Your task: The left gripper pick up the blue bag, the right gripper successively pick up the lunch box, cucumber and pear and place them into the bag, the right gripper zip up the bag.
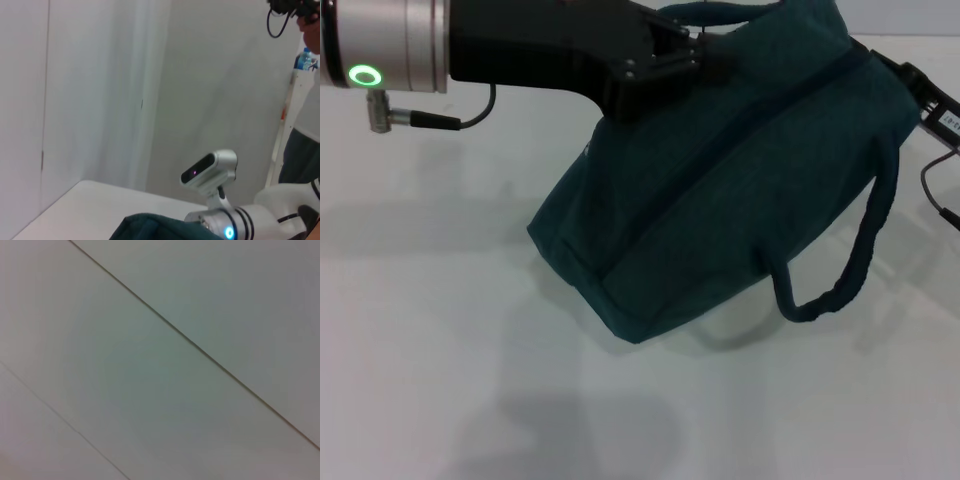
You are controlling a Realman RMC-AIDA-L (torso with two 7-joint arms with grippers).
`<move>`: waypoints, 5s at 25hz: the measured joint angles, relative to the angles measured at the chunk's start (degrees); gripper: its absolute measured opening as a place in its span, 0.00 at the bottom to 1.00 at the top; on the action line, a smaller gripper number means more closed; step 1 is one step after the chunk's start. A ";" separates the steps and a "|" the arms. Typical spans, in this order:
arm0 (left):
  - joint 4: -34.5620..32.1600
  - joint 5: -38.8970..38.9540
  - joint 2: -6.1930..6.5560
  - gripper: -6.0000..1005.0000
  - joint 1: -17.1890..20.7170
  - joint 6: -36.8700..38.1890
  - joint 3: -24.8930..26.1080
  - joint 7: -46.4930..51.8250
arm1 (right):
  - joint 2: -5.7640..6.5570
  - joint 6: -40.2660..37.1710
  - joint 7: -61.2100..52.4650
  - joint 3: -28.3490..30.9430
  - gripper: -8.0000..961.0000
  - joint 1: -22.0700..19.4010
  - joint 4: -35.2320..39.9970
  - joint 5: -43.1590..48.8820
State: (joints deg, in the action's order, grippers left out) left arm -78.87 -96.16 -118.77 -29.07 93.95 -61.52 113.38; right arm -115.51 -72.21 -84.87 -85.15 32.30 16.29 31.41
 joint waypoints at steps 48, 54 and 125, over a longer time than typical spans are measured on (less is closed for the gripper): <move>22.78 0.60 -0.78 0.06 -7.32 -10.42 0.80 -4.65 | 4.96 -8.46 1.12 9.09 0.84 -10.37 -0.64 0.01; 29.75 -0.71 -0.73 0.06 -8.40 -18.78 0.82 -9.79 | 4.86 -8.72 1.15 9.20 0.84 -10.53 -0.66 -0.13; 28.14 0.51 3.84 0.88 11.64 14.25 9.67 -34.51 | 0.18 -20.85 22.74 7.19 0.84 -1.79 12.52 43.99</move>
